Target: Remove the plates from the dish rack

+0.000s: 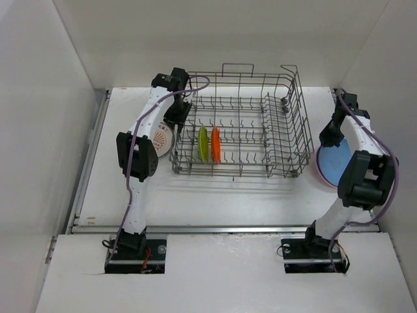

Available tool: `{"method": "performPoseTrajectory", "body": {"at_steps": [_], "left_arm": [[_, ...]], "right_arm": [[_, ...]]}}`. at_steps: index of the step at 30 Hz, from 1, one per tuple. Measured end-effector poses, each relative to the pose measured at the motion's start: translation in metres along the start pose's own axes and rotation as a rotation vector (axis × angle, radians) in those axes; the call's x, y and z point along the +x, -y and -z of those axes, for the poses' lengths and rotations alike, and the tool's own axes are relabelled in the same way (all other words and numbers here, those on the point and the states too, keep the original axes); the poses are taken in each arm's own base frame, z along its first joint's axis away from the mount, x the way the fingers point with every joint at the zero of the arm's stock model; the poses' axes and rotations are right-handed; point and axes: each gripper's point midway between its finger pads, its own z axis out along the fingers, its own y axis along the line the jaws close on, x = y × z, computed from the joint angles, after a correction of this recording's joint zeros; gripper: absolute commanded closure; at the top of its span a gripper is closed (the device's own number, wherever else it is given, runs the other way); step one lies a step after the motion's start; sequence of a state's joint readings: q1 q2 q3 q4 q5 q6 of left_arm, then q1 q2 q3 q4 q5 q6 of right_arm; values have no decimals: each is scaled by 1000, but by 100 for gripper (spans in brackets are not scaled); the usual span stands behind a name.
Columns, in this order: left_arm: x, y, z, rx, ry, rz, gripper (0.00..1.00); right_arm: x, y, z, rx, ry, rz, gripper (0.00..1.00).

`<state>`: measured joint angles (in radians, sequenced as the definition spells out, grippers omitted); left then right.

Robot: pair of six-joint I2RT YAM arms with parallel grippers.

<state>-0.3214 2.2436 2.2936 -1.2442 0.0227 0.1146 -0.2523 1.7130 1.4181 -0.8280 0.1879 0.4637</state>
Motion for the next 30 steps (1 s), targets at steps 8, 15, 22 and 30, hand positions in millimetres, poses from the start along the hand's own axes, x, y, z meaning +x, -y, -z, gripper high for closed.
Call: {"method": "performPoseTrajectory", "body": {"at_steps": [8,15,22,30], "left_arm": [[-7,-1,-1,-43,18,-17,72],[-7,-3,0,-71,17,-40,66],[-8,-9,6,-126,25,-101,52],[-25,-17,79,-174,234,-110,26]], "right_arm": [[1,-19,-26,-39,-47,6,97],[8,-26,-38,-56,-90,-31,25],[-2,-25,-23,-38,-33,-108,19],[-38,-68,81,-209,209,-74,17]]}}
